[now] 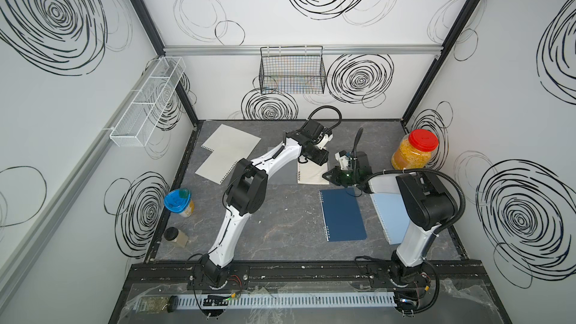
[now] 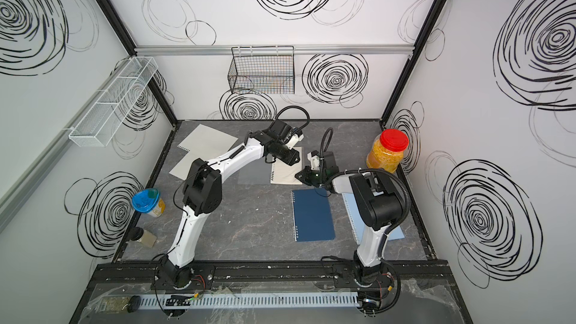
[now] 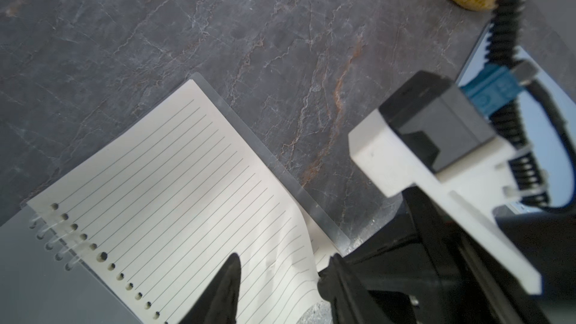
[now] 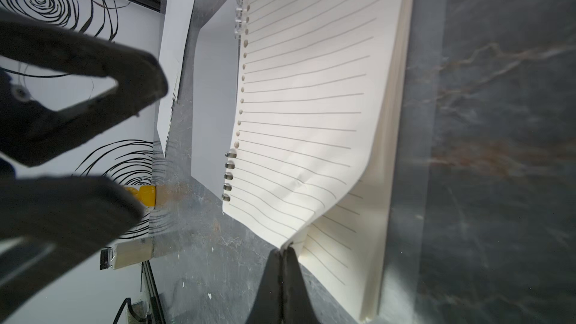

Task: Tear off pages from different notebooks
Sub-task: Tear off the paper from the notebook.

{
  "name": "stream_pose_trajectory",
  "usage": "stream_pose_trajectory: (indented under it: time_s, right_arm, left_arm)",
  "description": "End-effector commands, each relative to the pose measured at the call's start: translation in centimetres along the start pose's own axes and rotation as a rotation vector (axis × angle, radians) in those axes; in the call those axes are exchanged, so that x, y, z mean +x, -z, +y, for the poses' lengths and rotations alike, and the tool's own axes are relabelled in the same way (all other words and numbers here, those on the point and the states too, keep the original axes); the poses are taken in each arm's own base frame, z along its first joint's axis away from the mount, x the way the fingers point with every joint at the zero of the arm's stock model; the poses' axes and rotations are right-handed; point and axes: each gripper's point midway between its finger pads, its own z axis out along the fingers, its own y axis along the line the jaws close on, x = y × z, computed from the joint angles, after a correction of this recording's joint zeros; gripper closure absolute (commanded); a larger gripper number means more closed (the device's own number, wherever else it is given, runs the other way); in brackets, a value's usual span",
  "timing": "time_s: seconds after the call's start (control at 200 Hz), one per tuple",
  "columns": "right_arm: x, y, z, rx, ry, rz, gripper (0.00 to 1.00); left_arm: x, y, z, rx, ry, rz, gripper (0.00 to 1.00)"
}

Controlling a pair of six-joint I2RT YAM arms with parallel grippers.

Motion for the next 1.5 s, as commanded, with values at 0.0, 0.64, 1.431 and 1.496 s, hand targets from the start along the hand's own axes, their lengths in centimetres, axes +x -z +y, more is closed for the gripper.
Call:
stream_pose_trajectory:
  time_s: [0.0,0.64,1.431,1.496]
  right_arm:
    - [-1.1,0.3,2.5,-0.027,0.081,-0.020,1.00]
    - [0.3,-1.3,5.4,-0.033,0.221,0.059,1.00]
    - [0.4,-1.1,6.0,-0.041,0.248,0.068,1.00]
    - [0.4,-1.0,5.9,-0.041,0.249,0.069,1.00]
  left_arm:
    - [-0.7,1.0,-0.7,0.025,0.005,-0.032,0.49]
    - [1.8,-0.7,1.3,-0.114,0.004,0.046,0.46]
    - [3.3,-2.4,3.1,-0.119,0.052,0.083,0.76]
    - [3.4,-2.5,3.2,-0.121,0.054,0.085,0.79]
